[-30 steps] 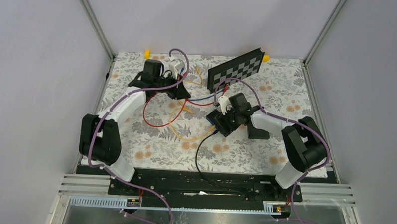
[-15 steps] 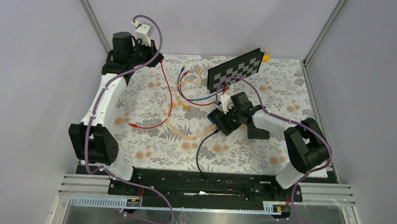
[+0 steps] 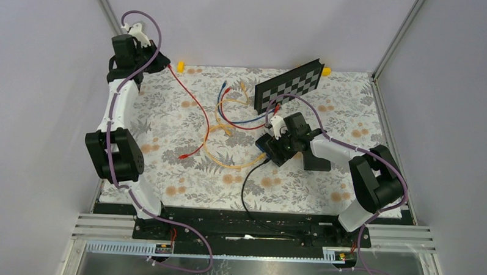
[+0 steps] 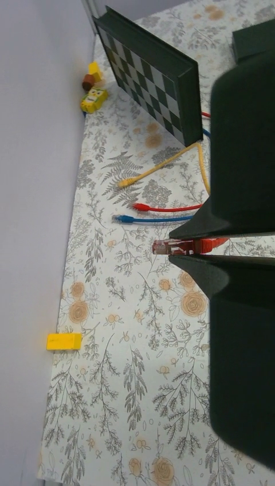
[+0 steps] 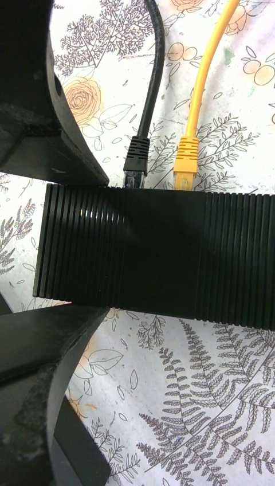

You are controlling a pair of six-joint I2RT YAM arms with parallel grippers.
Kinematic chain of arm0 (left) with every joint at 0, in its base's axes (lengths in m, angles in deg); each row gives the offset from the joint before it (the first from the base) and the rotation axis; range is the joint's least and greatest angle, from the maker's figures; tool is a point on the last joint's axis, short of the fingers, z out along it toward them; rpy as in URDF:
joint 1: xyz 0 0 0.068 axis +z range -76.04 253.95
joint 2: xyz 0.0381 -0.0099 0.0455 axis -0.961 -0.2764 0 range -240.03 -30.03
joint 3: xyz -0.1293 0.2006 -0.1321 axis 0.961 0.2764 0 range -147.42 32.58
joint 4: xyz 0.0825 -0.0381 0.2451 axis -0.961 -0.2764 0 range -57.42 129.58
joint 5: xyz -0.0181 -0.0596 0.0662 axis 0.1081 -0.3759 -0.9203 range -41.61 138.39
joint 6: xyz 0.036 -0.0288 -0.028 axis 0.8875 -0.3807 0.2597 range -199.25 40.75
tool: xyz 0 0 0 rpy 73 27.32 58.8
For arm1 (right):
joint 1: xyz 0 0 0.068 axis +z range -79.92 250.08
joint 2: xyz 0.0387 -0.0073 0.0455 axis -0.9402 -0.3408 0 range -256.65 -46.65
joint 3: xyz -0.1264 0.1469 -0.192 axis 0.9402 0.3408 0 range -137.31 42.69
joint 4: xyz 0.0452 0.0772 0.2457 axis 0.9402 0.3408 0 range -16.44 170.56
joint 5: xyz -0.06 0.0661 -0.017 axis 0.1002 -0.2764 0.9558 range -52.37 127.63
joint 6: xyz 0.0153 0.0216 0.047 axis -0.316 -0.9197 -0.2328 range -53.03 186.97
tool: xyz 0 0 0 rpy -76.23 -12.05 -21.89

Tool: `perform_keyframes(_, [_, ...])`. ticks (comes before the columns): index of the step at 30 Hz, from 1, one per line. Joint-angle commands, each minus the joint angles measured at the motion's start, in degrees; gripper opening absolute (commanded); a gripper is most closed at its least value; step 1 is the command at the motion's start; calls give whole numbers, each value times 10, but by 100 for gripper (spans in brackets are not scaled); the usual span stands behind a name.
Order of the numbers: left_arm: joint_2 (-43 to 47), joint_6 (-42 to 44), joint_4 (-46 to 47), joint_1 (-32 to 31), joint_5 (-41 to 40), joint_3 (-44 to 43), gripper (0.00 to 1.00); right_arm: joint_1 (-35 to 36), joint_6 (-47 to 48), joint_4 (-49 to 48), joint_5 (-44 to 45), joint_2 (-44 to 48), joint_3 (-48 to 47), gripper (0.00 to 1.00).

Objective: Pull the plug from the switch port
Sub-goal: Place the connector at the center of the board.

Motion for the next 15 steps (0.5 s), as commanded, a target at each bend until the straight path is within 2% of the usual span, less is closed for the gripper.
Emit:
perform_keyframes(1, [22, -46, 55, 23, 7, -35, 0, -6, 11, -7, 1, 23, -25, 0])
perform_keyframes(8, [78, -17, 49, 26, 11, -82, 0, -6, 13, -3, -3, 17, -28, 0])
perform_keyframes(15, [97, 0, 6, 26, -9, -209, 0, -7, 14, 0, 4, 3, -31, 0])
